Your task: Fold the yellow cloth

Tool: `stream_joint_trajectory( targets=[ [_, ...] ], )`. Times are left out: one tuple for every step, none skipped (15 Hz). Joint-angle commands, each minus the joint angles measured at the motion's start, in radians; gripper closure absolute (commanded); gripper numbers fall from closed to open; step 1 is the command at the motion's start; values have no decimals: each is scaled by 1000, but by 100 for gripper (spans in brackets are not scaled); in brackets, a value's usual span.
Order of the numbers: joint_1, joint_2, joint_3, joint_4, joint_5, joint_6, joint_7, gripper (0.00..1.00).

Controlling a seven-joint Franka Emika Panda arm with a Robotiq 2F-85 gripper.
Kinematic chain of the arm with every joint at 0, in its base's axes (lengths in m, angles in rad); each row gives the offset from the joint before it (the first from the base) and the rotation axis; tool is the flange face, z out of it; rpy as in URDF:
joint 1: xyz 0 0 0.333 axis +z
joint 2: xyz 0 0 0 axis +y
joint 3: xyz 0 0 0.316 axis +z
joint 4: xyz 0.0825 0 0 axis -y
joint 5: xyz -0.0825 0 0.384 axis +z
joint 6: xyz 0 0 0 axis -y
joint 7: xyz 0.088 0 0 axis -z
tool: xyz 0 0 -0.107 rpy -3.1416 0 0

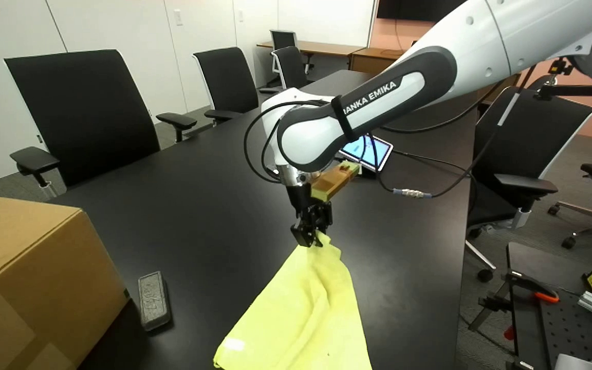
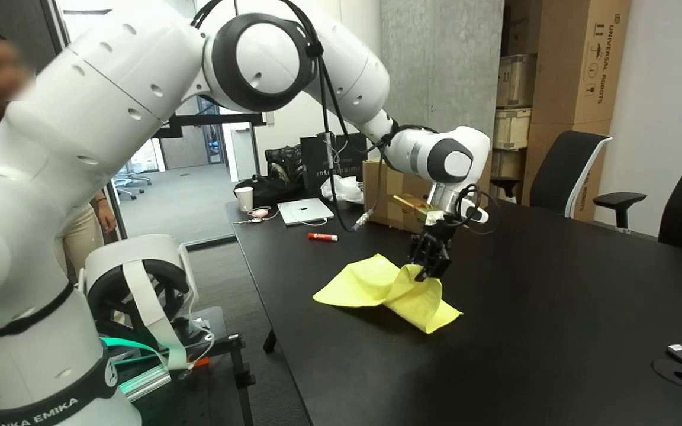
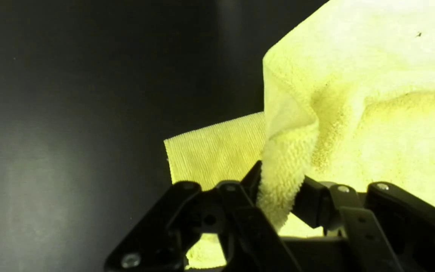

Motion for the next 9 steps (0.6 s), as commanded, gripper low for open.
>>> stream_joint_trajectory(
  targets=[
    [26, 74, -26, 126, -31, -31, 55, 62],
    [28, 79, -31, 133, -34, -27, 70, 57],
    [28, 81, -33, 138, -36, -22, 79, 48],
    [29, 79, -34, 140, -37, -14, 88, 41],
    [29, 74, -36, 139, -38, -11, 95, 34],
    [31, 67, -37, 135, -39, -9, 100, 25],
    [33, 56, -36, 127, -41, -7, 102, 19],
    [34, 42, -30, 117, -41, -9, 94, 12],
    [42, 27, -26, 99, -48, -4, 81, 4]
  ],
)
